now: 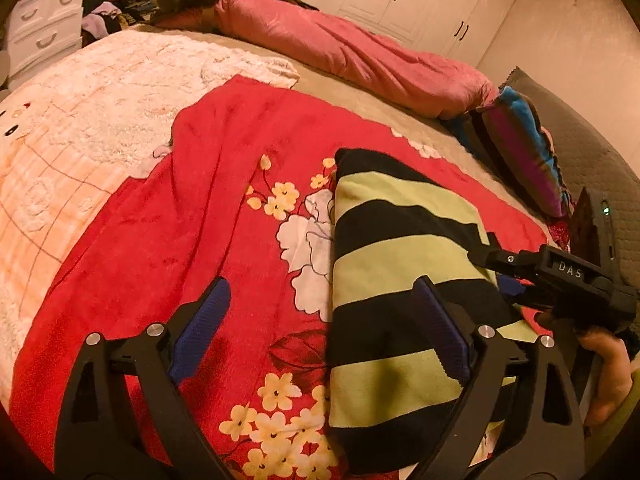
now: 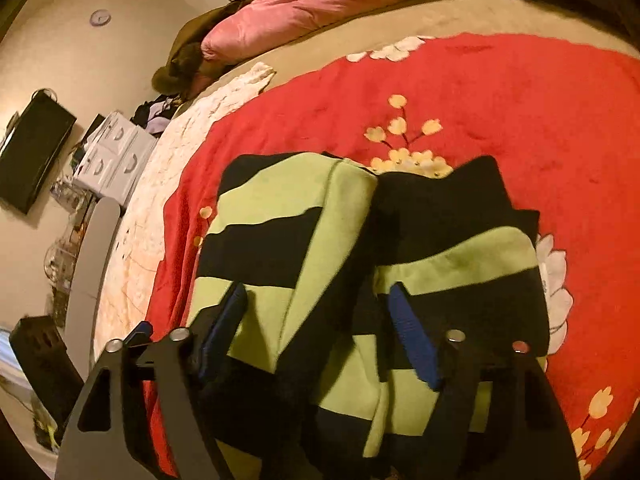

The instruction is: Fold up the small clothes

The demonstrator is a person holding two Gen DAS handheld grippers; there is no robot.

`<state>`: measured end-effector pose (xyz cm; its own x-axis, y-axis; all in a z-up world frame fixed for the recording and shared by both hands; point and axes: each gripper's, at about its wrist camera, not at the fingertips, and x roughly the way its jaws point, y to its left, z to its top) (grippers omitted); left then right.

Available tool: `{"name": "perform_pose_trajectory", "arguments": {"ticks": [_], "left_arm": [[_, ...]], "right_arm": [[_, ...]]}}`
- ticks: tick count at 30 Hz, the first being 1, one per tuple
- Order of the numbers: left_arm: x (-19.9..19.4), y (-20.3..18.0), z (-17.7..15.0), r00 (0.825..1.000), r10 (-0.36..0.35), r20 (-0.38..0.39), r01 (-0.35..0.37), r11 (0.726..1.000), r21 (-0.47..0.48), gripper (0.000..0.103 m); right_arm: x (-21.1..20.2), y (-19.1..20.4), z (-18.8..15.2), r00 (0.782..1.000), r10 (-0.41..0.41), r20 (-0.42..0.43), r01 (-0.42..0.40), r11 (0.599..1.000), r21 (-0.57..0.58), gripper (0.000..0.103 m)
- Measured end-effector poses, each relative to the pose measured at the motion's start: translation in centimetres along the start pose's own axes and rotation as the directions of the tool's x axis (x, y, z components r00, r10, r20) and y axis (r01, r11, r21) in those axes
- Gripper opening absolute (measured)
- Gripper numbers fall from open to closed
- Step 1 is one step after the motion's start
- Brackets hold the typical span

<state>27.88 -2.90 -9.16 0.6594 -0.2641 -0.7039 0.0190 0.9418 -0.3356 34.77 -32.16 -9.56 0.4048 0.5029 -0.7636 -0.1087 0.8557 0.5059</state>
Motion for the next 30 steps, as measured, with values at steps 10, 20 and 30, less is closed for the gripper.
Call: {"name": "perform_pose_trajectory", "arguments": {"ticks": [10,20,30], "left_arm": [[0.5,-0.3,-0.2,0.999,-0.014,-0.033,0.014,1.000,-0.001,0.087],[0.4,-1.9,-0.5,0.996,-0.078,-0.038,0.079,0.996,0.040,0.087],[-0.1,-5.7,-1.5,0.987,-0.157,-0.045,0.162,0.977,0.140,0.089]], "right_arm": [[-0.3,1.5,-0.5,0.999,0.024,0.031,-0.022,0.998,-0.059,0.031],[-4.7,3.4,-0.1,0.987,0.105,0.121,-0.088,0.986,-0.140,0.011],[-8.6,-2.0,0.6,0.987,-0.016,0.160,0.032,0.995,-0.100,0.011]]}}
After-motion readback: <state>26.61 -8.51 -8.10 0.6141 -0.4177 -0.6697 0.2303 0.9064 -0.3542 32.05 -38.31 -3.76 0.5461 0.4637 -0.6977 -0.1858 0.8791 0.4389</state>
